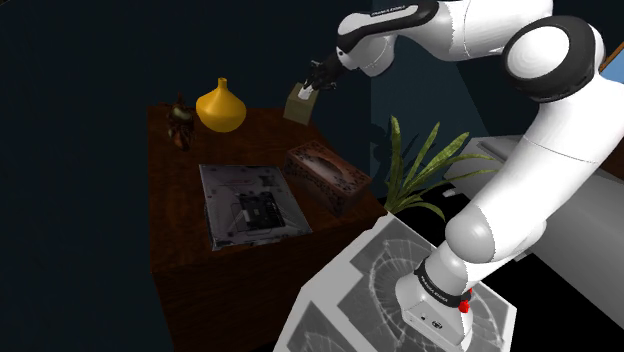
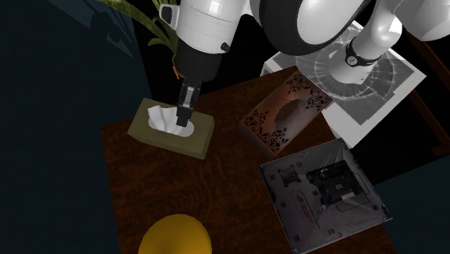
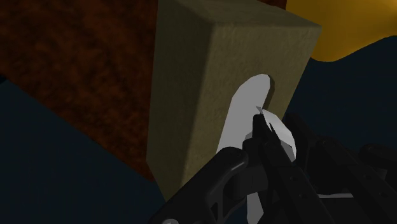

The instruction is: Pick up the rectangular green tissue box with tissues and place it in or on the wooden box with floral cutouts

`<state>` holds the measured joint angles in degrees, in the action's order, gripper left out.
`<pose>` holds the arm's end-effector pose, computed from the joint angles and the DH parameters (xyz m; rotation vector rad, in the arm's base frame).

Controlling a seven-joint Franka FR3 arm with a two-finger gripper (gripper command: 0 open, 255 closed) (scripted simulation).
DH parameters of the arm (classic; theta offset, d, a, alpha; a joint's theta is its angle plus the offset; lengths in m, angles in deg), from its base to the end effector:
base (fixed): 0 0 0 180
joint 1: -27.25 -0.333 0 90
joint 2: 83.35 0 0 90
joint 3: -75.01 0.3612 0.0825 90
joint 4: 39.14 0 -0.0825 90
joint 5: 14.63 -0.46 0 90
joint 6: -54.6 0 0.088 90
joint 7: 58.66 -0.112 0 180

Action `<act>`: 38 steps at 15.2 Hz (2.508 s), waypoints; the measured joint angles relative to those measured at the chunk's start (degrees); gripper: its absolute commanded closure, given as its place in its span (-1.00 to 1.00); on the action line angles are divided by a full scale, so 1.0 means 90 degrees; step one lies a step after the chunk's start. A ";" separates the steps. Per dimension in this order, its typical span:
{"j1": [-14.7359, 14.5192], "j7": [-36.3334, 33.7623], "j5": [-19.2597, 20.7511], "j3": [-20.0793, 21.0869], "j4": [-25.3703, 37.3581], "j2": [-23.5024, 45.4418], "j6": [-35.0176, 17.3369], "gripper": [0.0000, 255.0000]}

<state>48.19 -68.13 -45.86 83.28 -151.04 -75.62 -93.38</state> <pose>0.6808 -0.1647 0.4662 -2.4586 1.0205 -0.6732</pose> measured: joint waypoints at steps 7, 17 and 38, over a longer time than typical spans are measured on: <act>0.0004 -0.0354 0.0292 -0.0066 0.0330 -0.0204 0.0498 1.00; -0.0065 -0.0561 0.0204 0.0000 -0.1035 -0.1781 0.0661 1.00; -0.0452 -0.1595 0.0008 0.0381 -0.4564 -0.6784 0.1911 1.00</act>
<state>44.13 -82.49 -45.78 86.71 -192.11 -136.67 -76.18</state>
